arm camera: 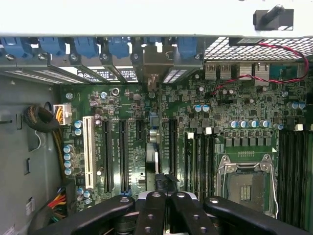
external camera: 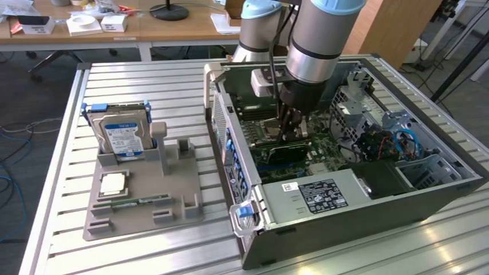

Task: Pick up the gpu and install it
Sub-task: 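Press down on the gpu until it lock into place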

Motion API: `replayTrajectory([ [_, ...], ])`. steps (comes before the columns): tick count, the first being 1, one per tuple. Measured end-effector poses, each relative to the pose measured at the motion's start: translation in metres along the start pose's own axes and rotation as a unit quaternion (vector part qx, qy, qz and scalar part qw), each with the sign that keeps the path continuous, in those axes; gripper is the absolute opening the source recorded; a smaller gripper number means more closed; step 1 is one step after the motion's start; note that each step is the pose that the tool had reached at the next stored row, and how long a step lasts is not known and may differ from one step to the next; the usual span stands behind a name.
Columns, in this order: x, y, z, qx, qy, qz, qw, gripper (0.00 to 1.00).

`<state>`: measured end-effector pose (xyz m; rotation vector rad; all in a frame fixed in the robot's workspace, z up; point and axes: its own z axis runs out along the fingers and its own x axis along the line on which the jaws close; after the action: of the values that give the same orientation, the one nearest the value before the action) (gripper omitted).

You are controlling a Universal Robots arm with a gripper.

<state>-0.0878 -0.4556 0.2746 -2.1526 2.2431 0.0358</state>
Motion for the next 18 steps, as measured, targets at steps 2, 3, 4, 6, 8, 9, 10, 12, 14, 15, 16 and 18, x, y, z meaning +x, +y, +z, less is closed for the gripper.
replayTrajectory([
  [2, 0.0001, 0.0000, 0.0021, 0.0000, -0.0001, 0.000, 1.0000, 0.10],
  [3, 0.0001, 0.0000, 0.0025, 0.0000, 0.0001, 0.000, 1.0000, 0.10],
  [4, 0.0001, 0.0000, 0.0026, -0.0001, 0.0001, 0.000, 1.0000, 0.10],
  [6, 0.0001, 0.0000, 0.0026, 0.0000, 0.0001, 0.000, 1.0000, 0.10],
  [8, -0.0004, 0.0000, 0.0029, 0.0000, -0.0001, 0.000, 1.0000, 0.10],
  [9, -0.0010, 0.0001, 0.0031, 0.0000, -0.0001, 0.000, 1.0000, 0.10],
  [10, -0.0010, 0.0001, 0.0031, 0.0000, -0.0001, 0.000, 1.0000, 0.10],
  [12, -0.0010, 0.0001, 0.0031, 0.0000, 0.0000, 0.000, 1.0000, 0.10],
  [14, -0.0010, 0.0001, 0.0044, 0.0000, -0.0001, 0.000, 1.0000, 0.10],
  [15, -0.0009, 0.0001, 0.0046, 0.0000, 0.0000, 0.000, 1.0000, 0.10],
  [16, -0.0009, 0.0001, 0.0046, -0.0001, 0.0000, 0.000, 1.0000, 0.10],
  [18, -0.0009, 0.0001, 0.0046, -0.0001, 0.0000, 0.000, 1.0000, 0.10],
])
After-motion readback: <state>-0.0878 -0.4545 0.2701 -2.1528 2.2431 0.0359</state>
